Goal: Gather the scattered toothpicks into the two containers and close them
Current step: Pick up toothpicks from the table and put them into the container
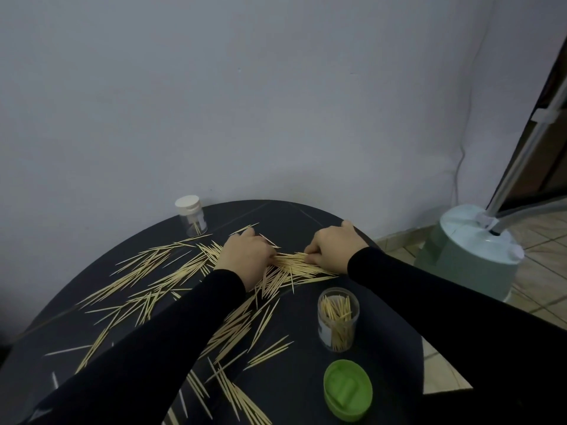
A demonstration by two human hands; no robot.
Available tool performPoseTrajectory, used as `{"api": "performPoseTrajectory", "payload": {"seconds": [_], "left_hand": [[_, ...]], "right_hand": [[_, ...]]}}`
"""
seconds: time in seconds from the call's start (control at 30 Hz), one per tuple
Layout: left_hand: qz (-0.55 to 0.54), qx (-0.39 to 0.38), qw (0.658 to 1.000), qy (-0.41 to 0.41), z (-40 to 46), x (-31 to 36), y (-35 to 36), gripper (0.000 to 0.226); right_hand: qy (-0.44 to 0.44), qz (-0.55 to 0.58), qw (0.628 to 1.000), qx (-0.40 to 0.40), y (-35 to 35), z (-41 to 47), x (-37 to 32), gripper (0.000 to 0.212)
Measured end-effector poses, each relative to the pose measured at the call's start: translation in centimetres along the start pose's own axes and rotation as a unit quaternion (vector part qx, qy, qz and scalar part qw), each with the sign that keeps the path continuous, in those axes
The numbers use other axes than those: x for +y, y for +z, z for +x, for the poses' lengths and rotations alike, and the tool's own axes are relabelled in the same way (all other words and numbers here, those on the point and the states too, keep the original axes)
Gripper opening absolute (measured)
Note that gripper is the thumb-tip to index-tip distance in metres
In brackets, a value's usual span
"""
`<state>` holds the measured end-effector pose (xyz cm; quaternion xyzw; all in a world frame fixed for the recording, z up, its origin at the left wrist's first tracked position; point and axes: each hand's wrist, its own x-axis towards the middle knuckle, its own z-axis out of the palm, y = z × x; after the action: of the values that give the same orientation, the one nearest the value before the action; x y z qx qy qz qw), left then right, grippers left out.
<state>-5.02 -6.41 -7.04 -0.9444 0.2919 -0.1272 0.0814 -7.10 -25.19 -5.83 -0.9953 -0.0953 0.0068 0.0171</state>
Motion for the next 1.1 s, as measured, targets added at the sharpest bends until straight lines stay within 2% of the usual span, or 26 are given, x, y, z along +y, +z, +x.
{"api": "performPoseTrajectory", "payload": {"seconds": [0.23,0.57,0.87,1.0,1.1], "left_hand": [[-0.009,-0.014,1.0,-0.02,-0.2,0.3,-0.8,0.027],[-0.036,0.014,0.999,-0.039,-1.8,0.5,-2.0,0.027],[-0.139,0.066,0.983,-0.097,-3.4,0.7,-2.6,0.025],[-0.231,0.118,0.957,-0.129,-4.5,0.4,-3.1,0.022],[-0.399,0.156,0.889,-0.164,-5.4,0.7,-3.9,0.015]], "right_hand": [[0.007,0.016,1.0,0.015,-0.3,-0.6,-0.2,0.027],[0.013,0.052,0.997,0.057,-0.8,-1.9,-0.5,0.026],[0.026,0.099,0.991,0.083,-1.7,-3.4,-0.2,0.023],[0.029,0.16,0.98,0.113,-2.5,-4.2,0.1,0.021],[0.03,0.214,0.97,0.107,-3.2,-4.8,0.3,0.019]]}}
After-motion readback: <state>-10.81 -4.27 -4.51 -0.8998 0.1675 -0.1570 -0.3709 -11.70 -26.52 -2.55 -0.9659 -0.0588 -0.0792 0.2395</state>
